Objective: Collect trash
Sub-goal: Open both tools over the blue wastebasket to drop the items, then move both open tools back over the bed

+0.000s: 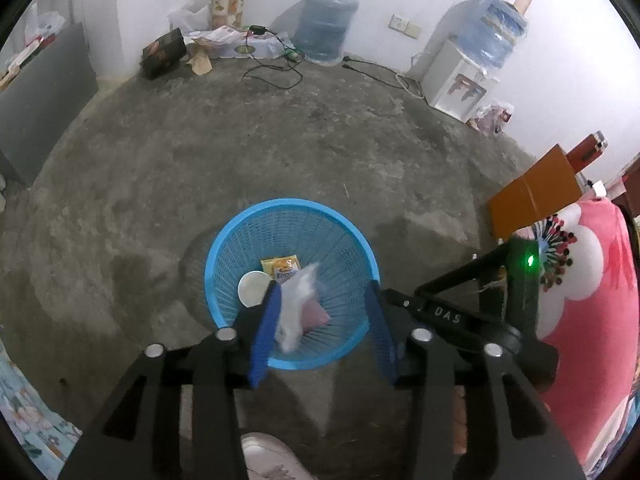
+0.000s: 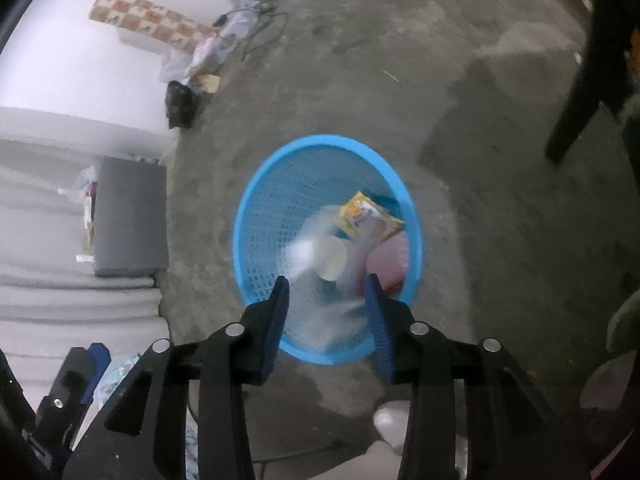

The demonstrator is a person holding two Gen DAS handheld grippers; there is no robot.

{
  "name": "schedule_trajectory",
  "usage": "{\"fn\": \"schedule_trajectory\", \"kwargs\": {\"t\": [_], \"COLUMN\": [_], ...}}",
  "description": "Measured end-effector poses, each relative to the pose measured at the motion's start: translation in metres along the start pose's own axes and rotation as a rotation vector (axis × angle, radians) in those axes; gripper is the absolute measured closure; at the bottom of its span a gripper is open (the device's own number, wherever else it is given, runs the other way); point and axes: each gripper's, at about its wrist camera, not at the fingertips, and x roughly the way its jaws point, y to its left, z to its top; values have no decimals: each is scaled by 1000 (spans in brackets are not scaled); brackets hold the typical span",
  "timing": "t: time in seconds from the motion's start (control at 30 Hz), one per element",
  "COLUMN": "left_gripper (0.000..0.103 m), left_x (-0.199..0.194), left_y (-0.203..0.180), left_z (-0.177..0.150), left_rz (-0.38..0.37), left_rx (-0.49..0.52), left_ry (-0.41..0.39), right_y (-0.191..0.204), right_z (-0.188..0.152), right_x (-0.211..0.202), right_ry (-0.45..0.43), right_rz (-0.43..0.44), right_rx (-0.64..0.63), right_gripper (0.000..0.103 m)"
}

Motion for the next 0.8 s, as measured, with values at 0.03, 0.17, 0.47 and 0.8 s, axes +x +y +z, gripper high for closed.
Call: {"fn": "schedule_trajectory", "kwargs": {"t": [0.03, 0.17, 0.47, 0.8], "left_gripper": [54, 48, 27, 16], "left_x": [-4, -25, -107, -217], "left_y": [1, 0, -4, 16], "left_z": [-1, -2, -22, -91], "left_rz": [1, 22, 53, 176], "left_rx": [0, 3, 5, -30], "left_ry": [-10, -55, -167, -314], "right_y": [-2, 3, 38, 100], "right_z": [-4, -14, -38, -85], "right_x": [-4, -15, -46, -99], "right_ry": [-7, -25, -74, -167], "right_rz": [4, -9, 8, 0], "right_rx": [0, -37, -178, -442], "right_gripper": [57, 52, 38, 22]}}
